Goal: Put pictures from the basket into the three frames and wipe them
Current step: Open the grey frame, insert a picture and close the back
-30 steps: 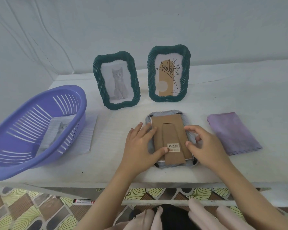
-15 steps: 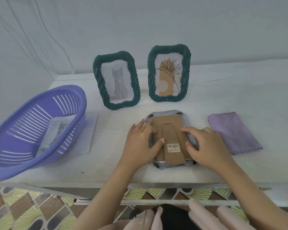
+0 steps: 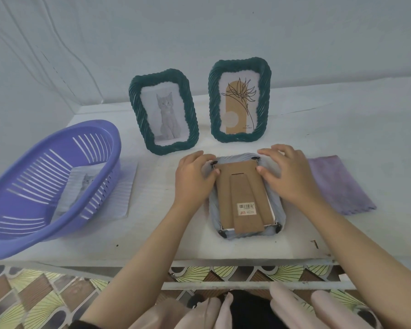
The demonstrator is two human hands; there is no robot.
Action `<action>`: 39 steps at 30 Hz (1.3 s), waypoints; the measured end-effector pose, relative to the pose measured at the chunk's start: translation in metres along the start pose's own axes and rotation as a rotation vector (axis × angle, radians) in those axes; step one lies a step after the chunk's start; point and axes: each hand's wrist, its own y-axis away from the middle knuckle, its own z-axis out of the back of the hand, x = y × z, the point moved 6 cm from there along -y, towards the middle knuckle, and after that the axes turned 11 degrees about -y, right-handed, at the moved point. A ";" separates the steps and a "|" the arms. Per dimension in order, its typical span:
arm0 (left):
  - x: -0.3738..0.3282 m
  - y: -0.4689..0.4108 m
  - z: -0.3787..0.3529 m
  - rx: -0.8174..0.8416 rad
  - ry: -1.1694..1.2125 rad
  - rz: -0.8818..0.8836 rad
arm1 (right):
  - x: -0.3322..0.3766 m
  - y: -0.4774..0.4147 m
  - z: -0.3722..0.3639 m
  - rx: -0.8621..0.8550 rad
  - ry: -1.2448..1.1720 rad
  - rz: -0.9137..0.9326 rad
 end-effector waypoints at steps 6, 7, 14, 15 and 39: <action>0.002 -0.003 -0.001 0.070 0.007 0.066 | 0.003 -0.003 -0.007 0.047 0.031 -0.029; 0.001 -0.003 -0.001 0.078 0.005 0.063 | 0.004 -0.004 -0.008 0.061 0.031 -0.035; 0.002 -0.007 -0.004 0.143 0.005 0.069 | 0.005 -0.006 -0.011 0.095 0.027 -0.036; 0.002 -0.008 -0.004 0.152 0.002 0.070 | 0.004 -0.006 -0.011 0.092 0.022 -0.034; -0.011 0.072 0.012 0.301 0.040 -0.420 | 0.021 0.069 0.033 0.433 -0.090 0.132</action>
